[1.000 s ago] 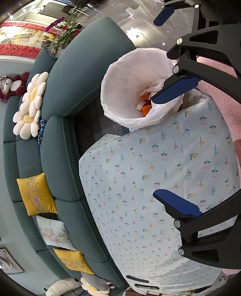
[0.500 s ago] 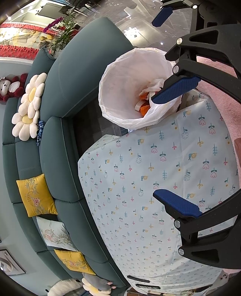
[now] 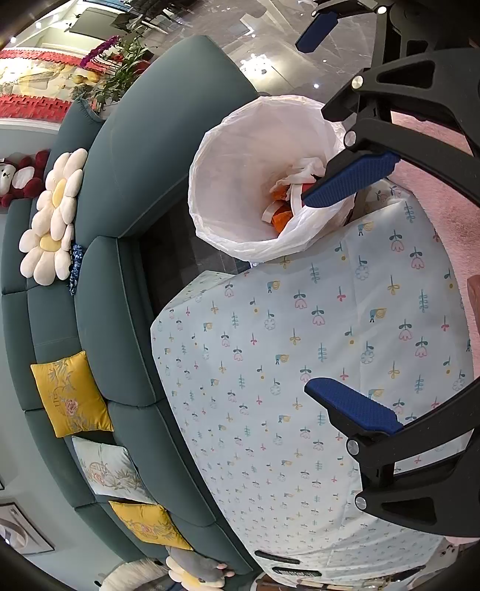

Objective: Collect trash

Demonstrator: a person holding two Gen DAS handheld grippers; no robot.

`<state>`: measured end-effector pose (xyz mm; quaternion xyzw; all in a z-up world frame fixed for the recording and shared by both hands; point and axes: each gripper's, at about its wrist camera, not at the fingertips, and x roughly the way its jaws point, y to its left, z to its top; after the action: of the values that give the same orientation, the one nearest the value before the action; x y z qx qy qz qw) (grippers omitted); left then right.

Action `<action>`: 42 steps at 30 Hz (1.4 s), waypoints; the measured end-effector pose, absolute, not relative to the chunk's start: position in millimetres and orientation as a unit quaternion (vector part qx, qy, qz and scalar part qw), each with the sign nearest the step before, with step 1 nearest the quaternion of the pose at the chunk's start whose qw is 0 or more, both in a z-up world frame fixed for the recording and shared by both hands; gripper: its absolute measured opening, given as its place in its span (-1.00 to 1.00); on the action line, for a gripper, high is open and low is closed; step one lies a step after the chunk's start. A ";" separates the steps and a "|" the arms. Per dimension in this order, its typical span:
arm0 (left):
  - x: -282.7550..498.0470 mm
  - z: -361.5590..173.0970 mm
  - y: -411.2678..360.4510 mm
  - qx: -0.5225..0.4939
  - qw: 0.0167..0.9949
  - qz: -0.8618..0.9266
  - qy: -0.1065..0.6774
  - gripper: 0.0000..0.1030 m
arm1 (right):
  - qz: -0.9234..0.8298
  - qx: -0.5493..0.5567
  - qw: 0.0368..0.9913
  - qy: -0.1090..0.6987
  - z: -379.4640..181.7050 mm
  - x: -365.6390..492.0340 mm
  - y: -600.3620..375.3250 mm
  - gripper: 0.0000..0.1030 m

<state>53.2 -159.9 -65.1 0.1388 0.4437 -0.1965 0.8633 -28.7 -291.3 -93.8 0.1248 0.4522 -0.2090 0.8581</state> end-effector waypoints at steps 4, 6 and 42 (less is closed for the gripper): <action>51.9 -66.0 -160.9 0.140 0.863 -0.197 0.444 0.73 | -0.210 0.125 0.857 0.453 -93.9 -28.3 -291.5 0.87; 51.6 -66.1 -160.8 0.140 0.862 -0.198 0.445 0.73 | -0.210 0.125 0.857 0.453 -93.9 -28.2 -291.2 0.87; 50.4 -65.0 -161.6 0.139 0.863 -0.197 0.445 0.73 | -0.209 0.126 0.857 0.453 -93.6 -28.7 -292.9 0.87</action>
<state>50.4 -161.6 -65.0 0.1394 0.4449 -0.1966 0.8625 -28.7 -292.9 -93.6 0.1260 0.4529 -0.2094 0.8574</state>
